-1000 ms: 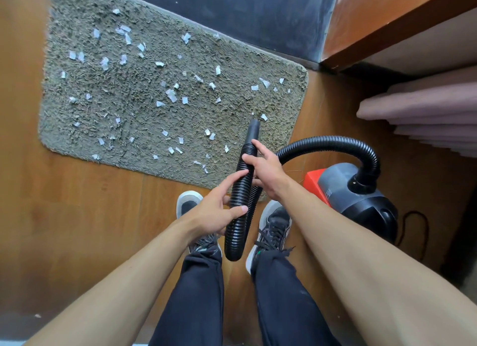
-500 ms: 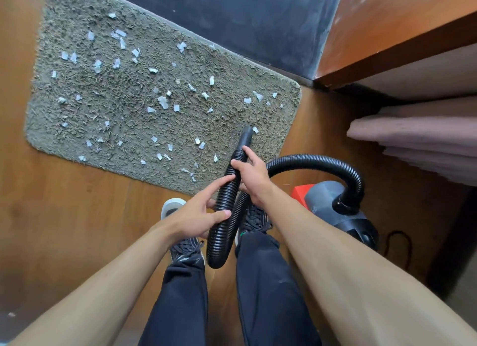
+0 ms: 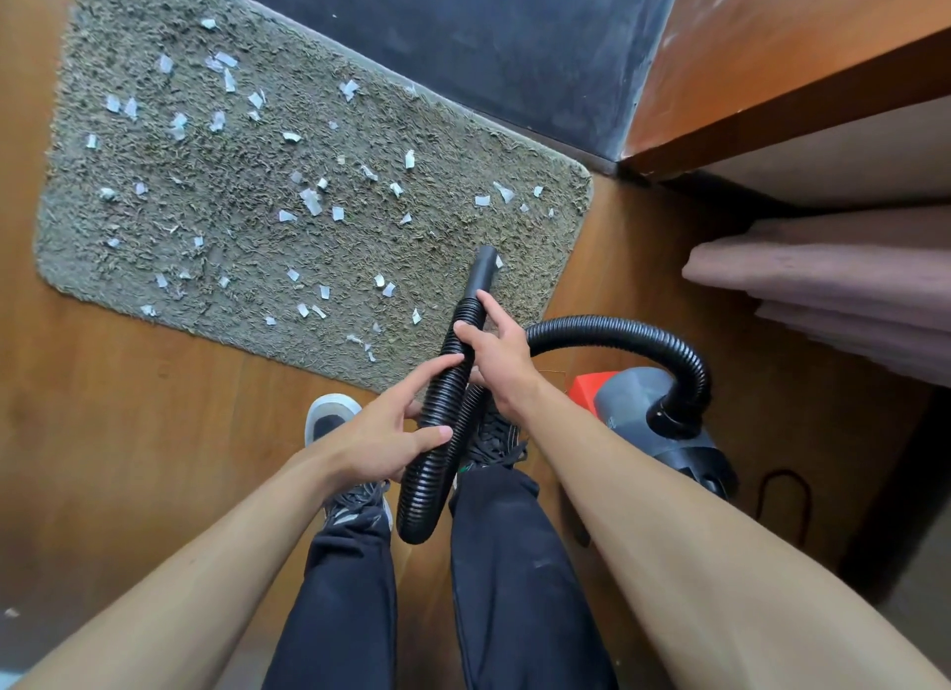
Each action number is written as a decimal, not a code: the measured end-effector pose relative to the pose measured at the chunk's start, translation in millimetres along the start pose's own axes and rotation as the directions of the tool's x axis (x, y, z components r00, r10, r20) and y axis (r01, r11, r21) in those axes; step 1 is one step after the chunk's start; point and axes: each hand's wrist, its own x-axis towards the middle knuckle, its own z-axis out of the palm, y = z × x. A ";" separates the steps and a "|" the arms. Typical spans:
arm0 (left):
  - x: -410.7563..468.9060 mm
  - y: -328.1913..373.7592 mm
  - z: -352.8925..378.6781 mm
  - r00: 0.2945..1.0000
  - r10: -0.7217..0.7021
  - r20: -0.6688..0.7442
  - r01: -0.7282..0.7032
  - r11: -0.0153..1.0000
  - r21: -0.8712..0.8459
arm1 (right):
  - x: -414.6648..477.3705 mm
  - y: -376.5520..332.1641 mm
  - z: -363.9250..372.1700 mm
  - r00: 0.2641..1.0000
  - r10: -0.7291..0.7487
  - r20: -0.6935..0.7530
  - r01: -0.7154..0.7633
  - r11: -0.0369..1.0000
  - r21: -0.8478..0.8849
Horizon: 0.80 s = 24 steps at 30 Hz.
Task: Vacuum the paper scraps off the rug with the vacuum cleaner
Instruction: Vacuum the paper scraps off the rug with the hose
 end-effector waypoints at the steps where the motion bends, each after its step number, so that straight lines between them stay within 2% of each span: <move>1: -0.6 0.1 -1.0 1.000 0.005 -0.012 -0.005 1.000 -0.001 | 1.2 -1.8 2.6 1.000 -0.009 0.007 0.009 1.000 -0.013; 6: -1.3 4.9 -5.0 0.999 0.016 -0.030 -0.016 1.000 -0.002 | 5.9 -10.0 8.3 0.999 -0.009 0.035 0.010 1.000 -0.030; 15: 5.2 8.0 9.4 0.999 -0.011 0.036 0.009 0.999 0.051 | -2.5 -1.9 -14.1 0.999 0.037 -0.033 -0.036 0.999 0.013; 19: 7.6 15.8 16.3 0.998 0.017 0.060 -0.022 0.996 0.091 | -1.3 2.3 -23.3 0.997 0.033 -0.076 -0.030 0.999 0.044; 24: 9.1 16.2 13.4 0.998 0.004 0.055 -0.008 0.997 0.076 | 1.2 -3.3 -23.8 0.999 0.011 -0.050 -0.011 1.000 0.010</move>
